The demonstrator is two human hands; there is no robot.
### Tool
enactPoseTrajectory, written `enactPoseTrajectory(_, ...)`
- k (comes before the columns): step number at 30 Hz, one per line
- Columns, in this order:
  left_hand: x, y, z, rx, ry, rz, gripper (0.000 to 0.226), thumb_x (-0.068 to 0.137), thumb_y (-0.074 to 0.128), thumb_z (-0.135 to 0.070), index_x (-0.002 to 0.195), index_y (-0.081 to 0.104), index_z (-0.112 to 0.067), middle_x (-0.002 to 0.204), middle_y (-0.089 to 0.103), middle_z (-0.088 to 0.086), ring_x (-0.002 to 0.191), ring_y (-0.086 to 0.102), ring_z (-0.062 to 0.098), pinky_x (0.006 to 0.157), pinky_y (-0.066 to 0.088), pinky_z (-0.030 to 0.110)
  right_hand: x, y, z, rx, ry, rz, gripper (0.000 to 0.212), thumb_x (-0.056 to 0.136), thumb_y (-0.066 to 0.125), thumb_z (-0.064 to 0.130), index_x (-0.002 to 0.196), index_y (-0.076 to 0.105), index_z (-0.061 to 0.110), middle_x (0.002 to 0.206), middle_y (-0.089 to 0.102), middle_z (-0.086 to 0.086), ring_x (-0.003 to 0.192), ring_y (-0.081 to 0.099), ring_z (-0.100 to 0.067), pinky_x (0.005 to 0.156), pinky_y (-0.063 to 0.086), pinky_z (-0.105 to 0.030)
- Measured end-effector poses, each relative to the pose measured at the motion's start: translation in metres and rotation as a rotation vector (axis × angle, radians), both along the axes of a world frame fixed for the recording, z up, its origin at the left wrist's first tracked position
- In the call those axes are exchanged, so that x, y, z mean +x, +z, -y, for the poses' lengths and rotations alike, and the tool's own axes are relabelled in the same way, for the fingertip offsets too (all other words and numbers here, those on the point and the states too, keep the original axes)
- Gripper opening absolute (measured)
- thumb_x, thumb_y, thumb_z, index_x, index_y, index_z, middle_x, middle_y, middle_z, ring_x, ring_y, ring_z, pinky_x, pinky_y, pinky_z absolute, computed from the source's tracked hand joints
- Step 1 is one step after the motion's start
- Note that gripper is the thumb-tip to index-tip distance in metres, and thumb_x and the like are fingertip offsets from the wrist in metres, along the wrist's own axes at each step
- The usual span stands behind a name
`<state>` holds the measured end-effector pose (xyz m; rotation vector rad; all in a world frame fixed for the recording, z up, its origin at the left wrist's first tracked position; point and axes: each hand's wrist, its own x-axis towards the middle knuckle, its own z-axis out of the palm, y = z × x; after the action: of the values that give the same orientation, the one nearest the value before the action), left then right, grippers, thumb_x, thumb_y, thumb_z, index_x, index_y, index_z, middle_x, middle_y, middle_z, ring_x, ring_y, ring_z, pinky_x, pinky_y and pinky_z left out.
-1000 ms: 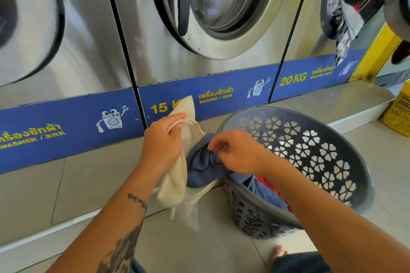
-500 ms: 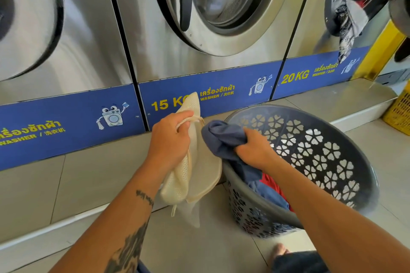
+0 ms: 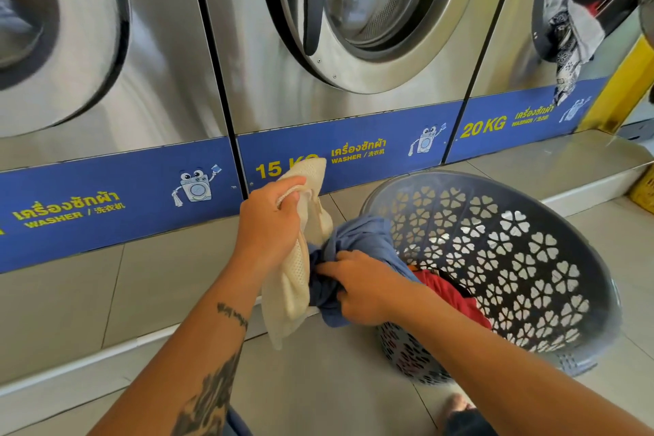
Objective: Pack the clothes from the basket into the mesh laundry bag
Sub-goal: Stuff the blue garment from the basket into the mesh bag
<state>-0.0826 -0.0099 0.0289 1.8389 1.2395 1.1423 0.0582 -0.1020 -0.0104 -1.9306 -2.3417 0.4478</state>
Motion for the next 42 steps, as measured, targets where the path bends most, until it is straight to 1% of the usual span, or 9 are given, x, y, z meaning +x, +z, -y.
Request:
enactPoseTrajectory(7, -0.001, -0.001, -0.004, -0.038, 0.016, -0.003, 0.032, 0.096, 0.049, -0.018, 0.118, 0.067, -0.032, 0.126, 0.062, -0.004, 0.108, 0.053, 0.010, 0.089, 0.038, 0.022, 0.048, 0.011, -0.013, 0.342, -0.343, -0.262, 0.057, 0.078, 0.058, 0.007, 0.132, 0.045, 0.022, 0.127, 0.054, -0.007, 0.117, 0.049, -0.030, 0.091, 0.048, -0.043)
enactPoseTrajectory(10, 0.001, -0.001, -0.001, -0.048, 0.011, -0.012, 0.032, 0.097, 0.048, -0.018, 0.120, 0.067, -0.031, 0.127, 0.061, -0.002, 0.103, 0.050, 0.009, 0.088, 0.038, 0.024, 0.080, 0.002, -0.011, -0.010, -0.575, -0.615, 0.083, 0.081, 0.063, 0.007, 0.153, 0.028, 0.031, 0.146, 0.042, -0.008, 0.125, 0.046, -0.033, 0.093, 0.047, -0.043)
enactPoseTrajectory(14, 0.004, -0.002, 0.003, -0.043, -0.006, -0.026, 0.032, 0.097, 0.048, -0.019, 0.120, 0.067, -0.032, 0.126, 0.061, -0.004, 0.101, 0.049, 0.008, 0.087, 0.039, 0.024, 0.088, -0.022, -0.008, -0.402, -0.699, -1.054, 0.072, 0.084, 0.063, 0.003, 0.143, 0.042, 0.039, 0.119, 0.066, -0.007, 0.102, 0.063, -0.036, 0.083, 0.050, -0.044)
enactPoseTrajectory(21, 0.013, -0.002, 0.004, -0.074, -0.030, -0.092, 0.033, 0.098, 0.047, -0.019, 0.124, 0.064, -0.031, 0.135, 0.056, 0.000, 0.120, 0.051, 0.022, 0.096, 0.038, 0.031, 0.091, -0.006, -0.015, -0.105, -0.581, -0.648, 0.028, 0.077, 0.070, 0.007, 0.103, 0.064, -0.003, 0.096, 0.070, -0.024, 0.082, 0.069, -0.034, 0.077, 0.057, -0.045)
enactPoseTrajectory(24, 0.015, -0.002, 0.006, -0.090, -0.053, -0.090, 0.033, 0.097, 0.048, -0.019, 0.123, 0.065, -0.031, 0.130, 0.061, 0.005, 0.115, 0.056, 0.031, 0.095, 0.044, 0.040, 0.072, 0.013, -0.016, 0.110, -0.478, -0.446, 0.017, 0.075, 0.070, 0.016, 0.088, 0.062, 0.009, 0.077, 0.067, -0.006, 0.070, 0.061, -0.021, 0.066, 0.051, -0.038)
enactPoseTrajectory(30, 0.011, -0.001, 0.005, -0.090, -0.038, -0.013, 0.032, 0.095, 0.050, -0.018, 0.114, 0.069, -0.034, 0.122, 0.063, -0.007, 0.087, 0.058, -0.004, 0.066, 0.039, 0.003, 0.020, 0.023, -0.011, 0.290, -0.440, -0.628, 0.049, 0.077, 0.077, 0.024, 0.111, 0.042, 0.021, 0.094, 0.063, 0.004, 0.081, 0.064, -0.012, 0.065, 0.052, -0.025)
enactPoseTrajectory(35, 0.005, -0.005, 0.006, -0.123, -0.057, 0.022, 0.033, 0.094, 0.048, -0.017, 0.113, 0.069, -0.035, 0.123, 0.063, -0.011, 0.107, 0.054, 0.007, 0.072, 0.033, 0.005, 0.016, 0.012, -0.001, 0.010, -0.052, -0.220, 0.045, 0.086, 0.055, 0.009, 0.126, 0.067, 0.025, 0.124, 0.070, 0.001, 0.108, 0.062, -0.022, 0.096, 0.050, -0.035)
enactPoseTrajectory(39, 0.003, -0.006, 0.004, -0.135, -0.058, 0.012, 0.034, 0.095, 0.048, -0.019, 0.115, 0.068, -0.038, 0.124, 0.059, -0.012, 0.100, 0.052, 0.003, 0.069, 0.033, 0.006, 0.047, 0.025, -0.007, 0.287, -0.327, -0.459, 0.053, 0.084, 0.051, -0.005, 0.129, 0.064, 0.020, 0.126, 0.068, -0.003, 0.119, 0.060, -0.020, 0.099, 0.047, -0.027)
enactPoseTrajectory(42, 0.003, -0.007, 0.003, -0.134, -0.067, -0.003, 0.034, 0.096, 0.047, -0.018, 0.117, 0.068, -0.036, 0.128, 0.059, -0.010, 0.101, 0.048, 0.000, 0.067, 0.032, 0.004, 0.079, 0.013, 0.001, 0.008, -0.525, -0.588, 0.080, 0.082, 0.067, 0.005, 0.151, 0.036, 0.031, 0.147, 0.046, -0.008, 0.135, 0.045, -0.025, 0.093, 0.042, -0.033)
